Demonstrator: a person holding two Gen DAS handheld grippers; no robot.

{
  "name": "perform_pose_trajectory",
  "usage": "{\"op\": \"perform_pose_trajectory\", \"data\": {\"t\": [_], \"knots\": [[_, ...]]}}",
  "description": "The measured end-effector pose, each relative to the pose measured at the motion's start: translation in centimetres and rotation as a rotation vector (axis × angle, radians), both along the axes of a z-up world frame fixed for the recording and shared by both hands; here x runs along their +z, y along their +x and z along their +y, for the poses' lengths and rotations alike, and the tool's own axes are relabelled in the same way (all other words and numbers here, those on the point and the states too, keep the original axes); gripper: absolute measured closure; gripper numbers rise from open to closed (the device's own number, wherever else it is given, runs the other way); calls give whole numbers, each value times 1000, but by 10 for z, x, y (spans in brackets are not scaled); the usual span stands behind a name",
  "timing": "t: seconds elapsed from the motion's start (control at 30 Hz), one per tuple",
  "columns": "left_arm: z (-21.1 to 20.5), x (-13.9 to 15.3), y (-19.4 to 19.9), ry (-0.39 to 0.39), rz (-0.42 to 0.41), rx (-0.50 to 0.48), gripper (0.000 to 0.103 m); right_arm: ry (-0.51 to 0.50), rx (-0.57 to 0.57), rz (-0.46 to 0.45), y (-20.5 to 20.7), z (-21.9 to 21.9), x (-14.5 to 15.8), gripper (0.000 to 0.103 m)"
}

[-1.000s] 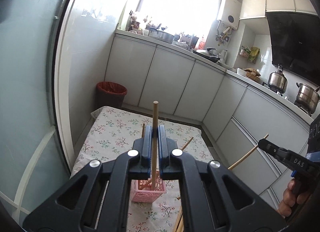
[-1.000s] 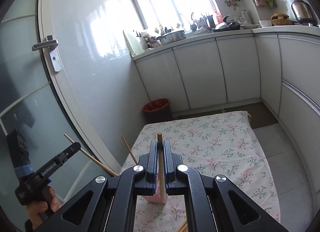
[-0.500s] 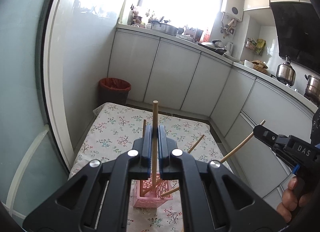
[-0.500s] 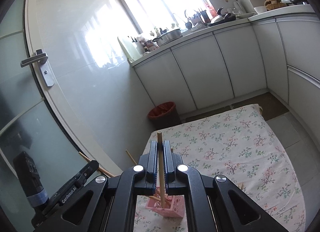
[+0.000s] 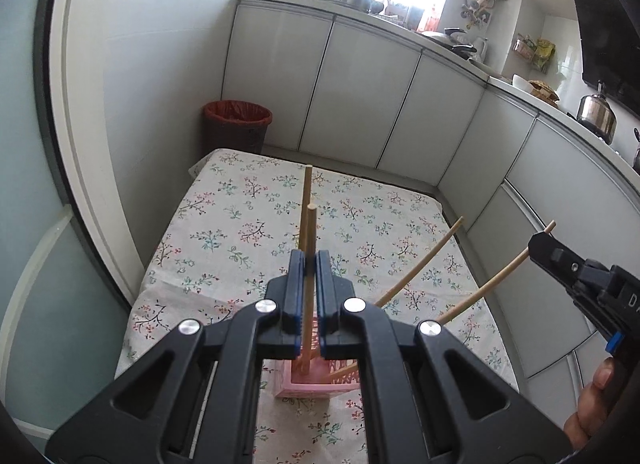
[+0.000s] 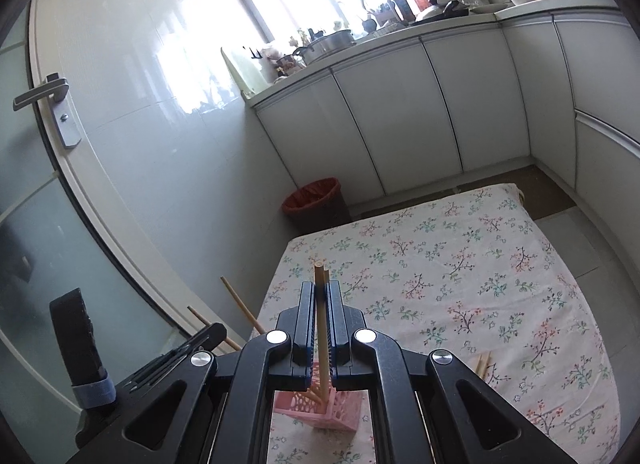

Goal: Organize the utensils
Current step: 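Lower the chopstick into the basket and open the left tool, then move the left tool back to the pile and grasp another chopstick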

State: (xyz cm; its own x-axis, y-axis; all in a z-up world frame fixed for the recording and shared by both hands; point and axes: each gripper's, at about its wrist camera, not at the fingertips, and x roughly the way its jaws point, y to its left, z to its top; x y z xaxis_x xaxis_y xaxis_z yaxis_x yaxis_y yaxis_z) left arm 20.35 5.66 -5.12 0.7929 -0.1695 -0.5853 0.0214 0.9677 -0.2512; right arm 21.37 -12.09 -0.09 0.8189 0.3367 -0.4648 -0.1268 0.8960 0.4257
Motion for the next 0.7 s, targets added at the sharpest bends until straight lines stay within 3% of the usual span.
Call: {"op": "perform_pose_trajectory", "data": {"t": [0.4,0.5,0.57,0.7], "knots": [[1,-1,5,-10,3,15,96,12,12,99,26,5,-36,97],[2,1,3,-15,-1,18,84,22,18,92,27,4,-37,95],[2,5,-1,-13,-6,20,72,31,16,97,27,1,-37,89],[3,10,-10,-6,4,6,59,31,21,77,16,-8,-26,74]]}}
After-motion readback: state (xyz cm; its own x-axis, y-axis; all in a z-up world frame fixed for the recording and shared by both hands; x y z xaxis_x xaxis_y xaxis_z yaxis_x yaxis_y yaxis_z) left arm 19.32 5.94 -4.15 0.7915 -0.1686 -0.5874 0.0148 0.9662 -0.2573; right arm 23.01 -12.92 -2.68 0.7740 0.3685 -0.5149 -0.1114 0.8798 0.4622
